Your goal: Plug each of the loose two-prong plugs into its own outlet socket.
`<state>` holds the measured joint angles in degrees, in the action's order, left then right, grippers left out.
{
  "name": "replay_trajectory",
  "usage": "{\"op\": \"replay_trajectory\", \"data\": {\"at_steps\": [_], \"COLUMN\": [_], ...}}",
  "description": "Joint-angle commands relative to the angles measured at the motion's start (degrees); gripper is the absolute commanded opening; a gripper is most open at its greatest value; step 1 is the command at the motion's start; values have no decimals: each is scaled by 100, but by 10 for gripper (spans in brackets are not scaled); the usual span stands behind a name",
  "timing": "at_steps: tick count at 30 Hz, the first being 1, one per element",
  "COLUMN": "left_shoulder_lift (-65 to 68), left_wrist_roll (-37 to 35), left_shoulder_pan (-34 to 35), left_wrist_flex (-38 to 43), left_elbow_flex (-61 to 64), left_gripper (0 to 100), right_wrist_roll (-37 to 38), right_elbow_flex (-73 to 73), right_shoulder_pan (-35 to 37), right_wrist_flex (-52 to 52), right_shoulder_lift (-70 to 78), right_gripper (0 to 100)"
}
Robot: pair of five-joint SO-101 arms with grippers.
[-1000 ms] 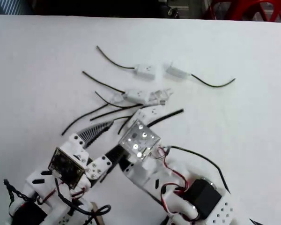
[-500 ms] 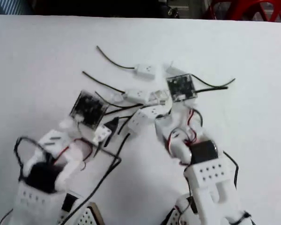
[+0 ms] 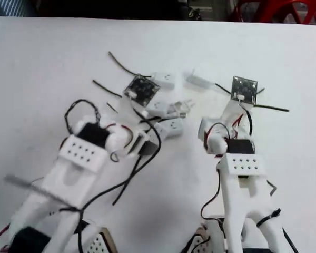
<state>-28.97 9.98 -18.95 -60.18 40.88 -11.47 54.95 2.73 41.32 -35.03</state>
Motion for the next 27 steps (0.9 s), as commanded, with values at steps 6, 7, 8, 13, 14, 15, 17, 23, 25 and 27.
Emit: {"op": "replay_trajectory", "data": {"at_steps": [6,7,8,13,14,15,17,23,25,27], "left_shoulder_lift": [2088,2281,2484,3424,3582,3732,3925,3943,3837,3574], "left_wrist_roll": [-53,-53,-53,-53,-53,-44,-44,396,914,1266], "left_shoulder_pan": [-479,-479,-479,-453,-470,-479,-488,-523,-629,-822], "left_wrist_flex": [993,1037,1055,1029,1029,1029,1029,844,607,211], "left_elbow_flex": [-941,-1037,-1152,-1732,-1829,-1899,-2048,-2154,-2136,-2092], "left_gripper": [339,338,338,325,306,282,225,48,22,24], "right_wrist_roll": [-44,-44,-44,-44,-44,-44,-44,-44,-44,-44], "right_elbow_flex": [176,193,220,229,229,229,229,229,229,229], "right_shoulder_pan": [-84,-84,-84,-75,-75,-84,-84,-84,-84,-84], "right_wrist_flex": [-189,-189,-189,-163,-154,-154,-154,-145,-145,-145], "right_shoulder_lift": [-22,-48,-75,-215,-215,-215,-215,-215,-215,-215], "right_gripper": [17,17,17,17,17,17,17,17,17,17]}}
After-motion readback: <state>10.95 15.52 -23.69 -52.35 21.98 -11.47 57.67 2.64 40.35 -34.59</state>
